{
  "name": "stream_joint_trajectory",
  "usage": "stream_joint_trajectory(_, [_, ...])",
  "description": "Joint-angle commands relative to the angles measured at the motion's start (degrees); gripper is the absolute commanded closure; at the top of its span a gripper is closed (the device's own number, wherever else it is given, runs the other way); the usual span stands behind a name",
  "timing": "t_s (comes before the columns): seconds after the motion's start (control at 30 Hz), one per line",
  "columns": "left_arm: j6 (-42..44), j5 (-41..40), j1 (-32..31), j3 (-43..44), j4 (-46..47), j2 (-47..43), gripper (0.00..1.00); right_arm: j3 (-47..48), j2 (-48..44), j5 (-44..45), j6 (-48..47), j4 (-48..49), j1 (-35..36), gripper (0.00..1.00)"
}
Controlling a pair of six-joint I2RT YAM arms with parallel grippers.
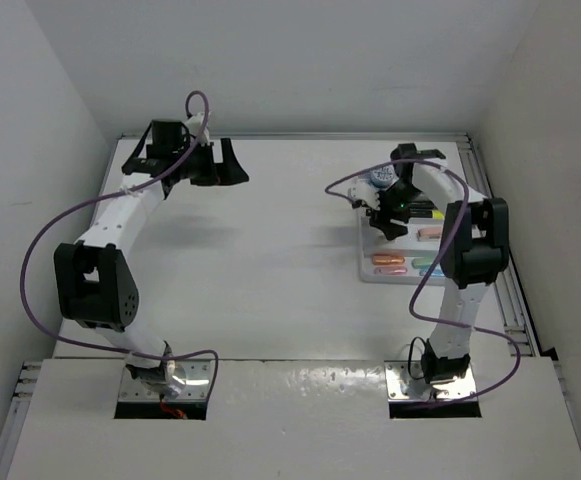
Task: Sort the stationery into containers
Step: Place the stationery in the storage box, then reset both arms
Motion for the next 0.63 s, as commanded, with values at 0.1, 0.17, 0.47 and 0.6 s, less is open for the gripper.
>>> stream_joint_trajectory(0.1, [10.67,-8.49,4.33,6.39,-11.50,-5.47,0.00,10.49,-15.53,-15.42,32.91,5.81,-0.68,0.22])
stream_joint_trajectory(0.17, [11.91,-11.03,5.56,5.08,-13.88,-7.48,0.00,6.55,-22.10,-17.00,49.52,11.07,-1.74,0.17])
stream_joint_trajectory(0.47, [16.92,-16.41,16.09,-11.43,-14.76,-15.92,0.00,-20.95,-41.38,-10.43,77.09,29.65,-4.37,0.06])
stream_joint_trajectory(0.6, [19.03,-16.14,18.91,-15.40,-14.23,-19.61,0.00,-23.52,-44.37,-9.36,77.53,29.39,-5.08,0.05])
